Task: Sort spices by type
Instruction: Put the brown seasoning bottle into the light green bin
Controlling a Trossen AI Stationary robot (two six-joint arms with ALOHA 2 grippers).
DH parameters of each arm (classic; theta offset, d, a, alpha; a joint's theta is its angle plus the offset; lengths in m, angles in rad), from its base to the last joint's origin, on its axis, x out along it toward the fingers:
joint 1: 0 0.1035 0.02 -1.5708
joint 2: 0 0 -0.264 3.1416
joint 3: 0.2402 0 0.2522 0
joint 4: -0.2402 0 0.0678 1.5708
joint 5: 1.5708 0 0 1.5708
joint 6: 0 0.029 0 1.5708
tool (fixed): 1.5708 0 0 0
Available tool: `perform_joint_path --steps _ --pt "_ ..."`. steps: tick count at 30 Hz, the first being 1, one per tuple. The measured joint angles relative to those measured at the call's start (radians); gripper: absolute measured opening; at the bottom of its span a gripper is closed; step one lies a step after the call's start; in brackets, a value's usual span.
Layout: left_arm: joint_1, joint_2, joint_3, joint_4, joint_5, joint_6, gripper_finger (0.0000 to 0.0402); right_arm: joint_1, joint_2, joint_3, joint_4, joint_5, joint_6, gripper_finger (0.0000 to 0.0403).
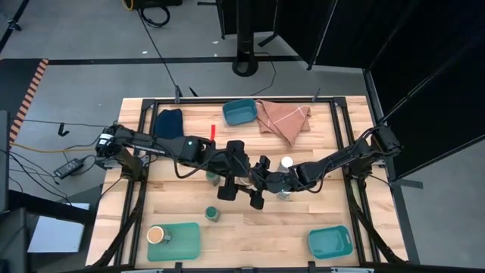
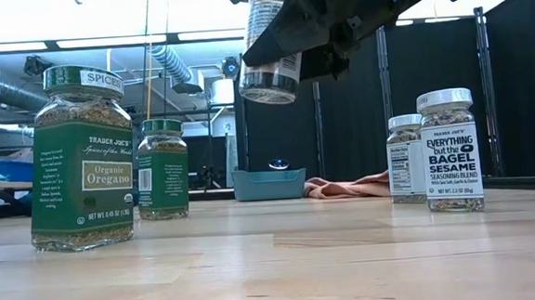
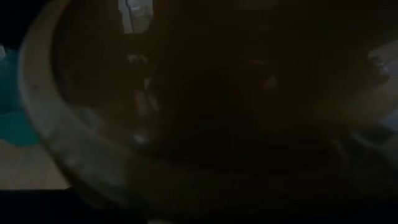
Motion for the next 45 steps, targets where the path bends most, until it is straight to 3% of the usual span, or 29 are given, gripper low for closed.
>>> perform_joint_path --steps 31,39,45 --pt "0.012 0.06 0.0 0.049 0.048 -0.021 0.0345 0.0 0.002 0.0 -0.006 -0.001 0.004 0.0305" --pt "0.012 0.06 0.0 0.049 0.042 -0.021 0.0295 0.0 0.002 0.0 -0.006 -0.002 0.006 0.0293" --pt "0.012 0.064 0.0 0.044 0.043 -0.034 0.0272 0.001 0.002 0.0 -0.006 -0.003 0.013 0.032"
